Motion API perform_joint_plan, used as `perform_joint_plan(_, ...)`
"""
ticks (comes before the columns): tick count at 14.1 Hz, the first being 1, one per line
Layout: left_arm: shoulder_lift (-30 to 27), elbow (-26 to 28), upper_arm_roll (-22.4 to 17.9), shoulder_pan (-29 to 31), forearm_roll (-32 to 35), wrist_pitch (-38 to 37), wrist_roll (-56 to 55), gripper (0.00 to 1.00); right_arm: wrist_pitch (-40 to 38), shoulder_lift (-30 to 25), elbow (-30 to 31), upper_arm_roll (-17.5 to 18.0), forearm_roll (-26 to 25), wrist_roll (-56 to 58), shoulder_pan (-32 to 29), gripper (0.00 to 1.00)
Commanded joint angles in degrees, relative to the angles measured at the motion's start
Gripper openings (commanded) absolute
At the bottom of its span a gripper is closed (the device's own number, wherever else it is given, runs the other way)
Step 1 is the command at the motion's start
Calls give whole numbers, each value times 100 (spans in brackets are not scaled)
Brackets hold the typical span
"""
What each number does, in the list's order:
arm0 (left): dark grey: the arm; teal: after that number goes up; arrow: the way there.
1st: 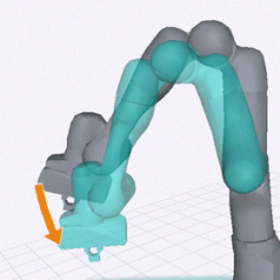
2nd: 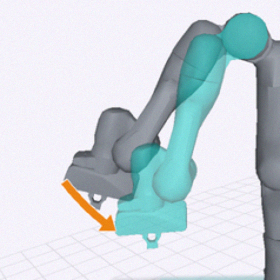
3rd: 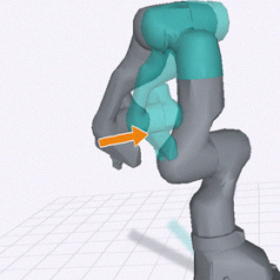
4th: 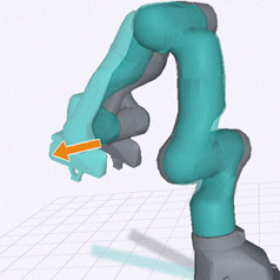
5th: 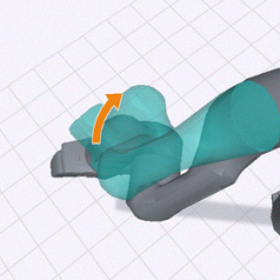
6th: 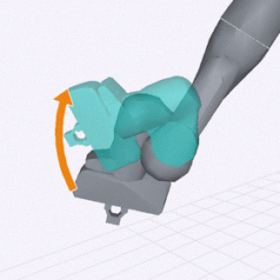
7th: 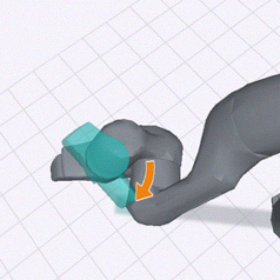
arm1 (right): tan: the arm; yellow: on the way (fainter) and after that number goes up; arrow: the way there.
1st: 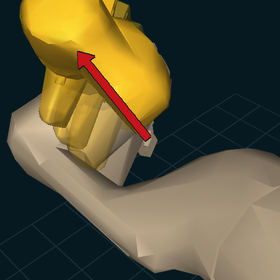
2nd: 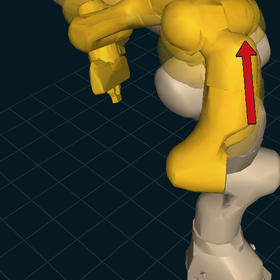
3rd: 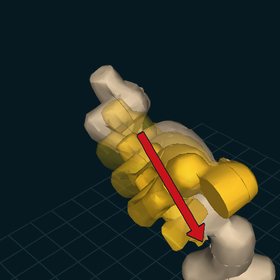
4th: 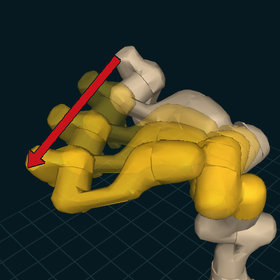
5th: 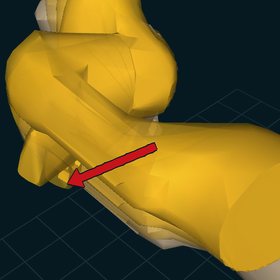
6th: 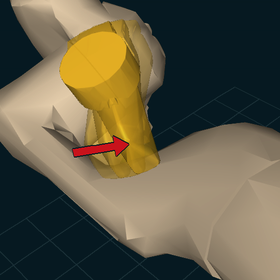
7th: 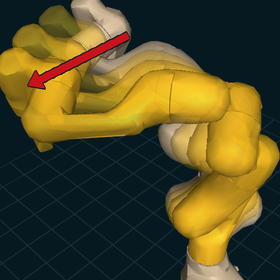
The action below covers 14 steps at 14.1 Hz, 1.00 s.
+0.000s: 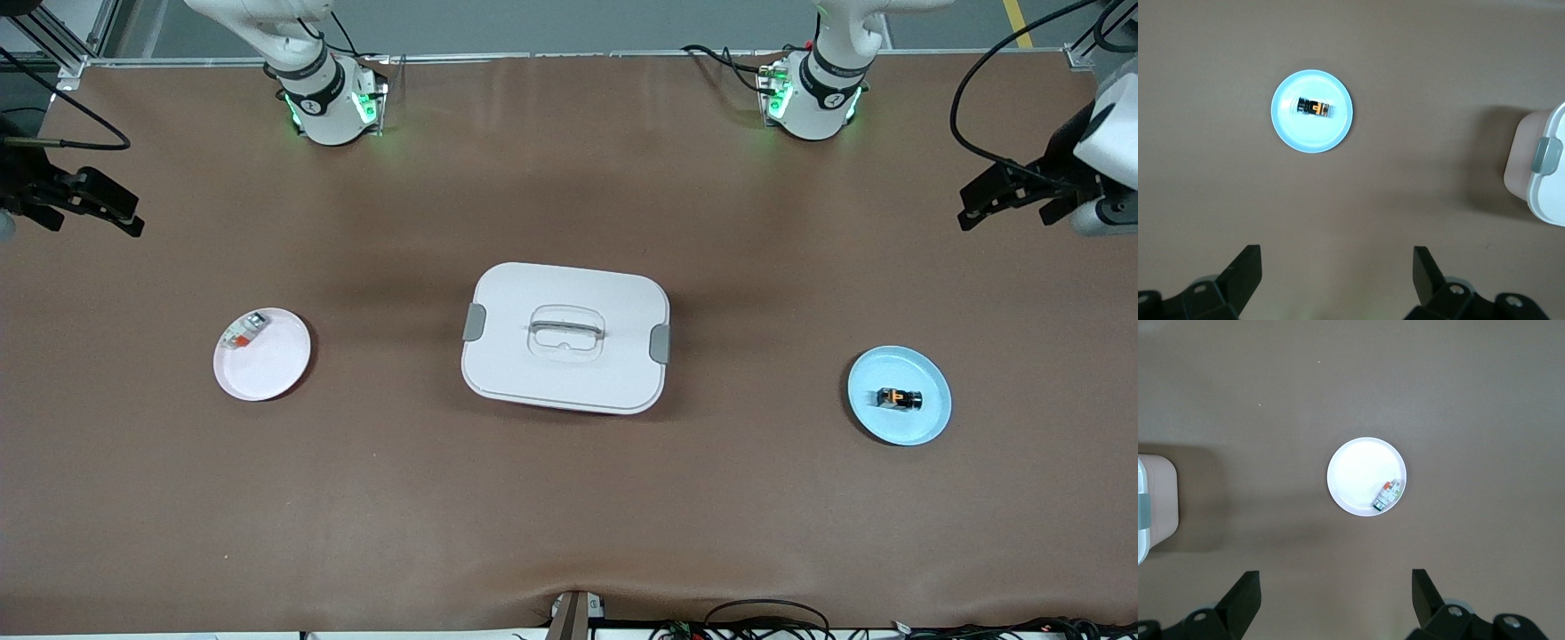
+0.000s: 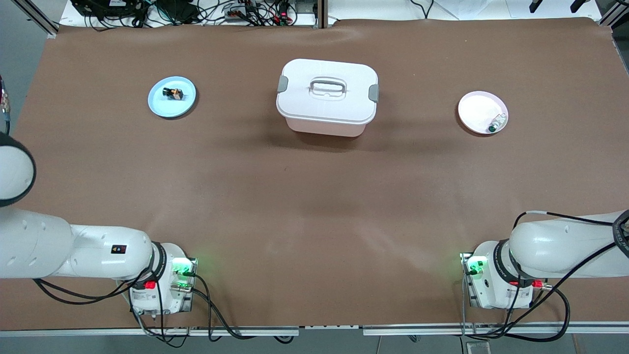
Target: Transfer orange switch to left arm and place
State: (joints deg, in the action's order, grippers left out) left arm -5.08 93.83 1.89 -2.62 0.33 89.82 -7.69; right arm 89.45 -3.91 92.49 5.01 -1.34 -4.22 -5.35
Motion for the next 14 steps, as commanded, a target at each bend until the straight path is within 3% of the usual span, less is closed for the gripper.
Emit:
perform_joint_plan(1,-300,293,13,-2,-86,44,119,100,-85,57,-135,97,2,-9,-159,100)
perform_joint_plan(14,-169,57,40,-36,-103,-26,102,100,-182,57,-170,114,11,17,-142,100)
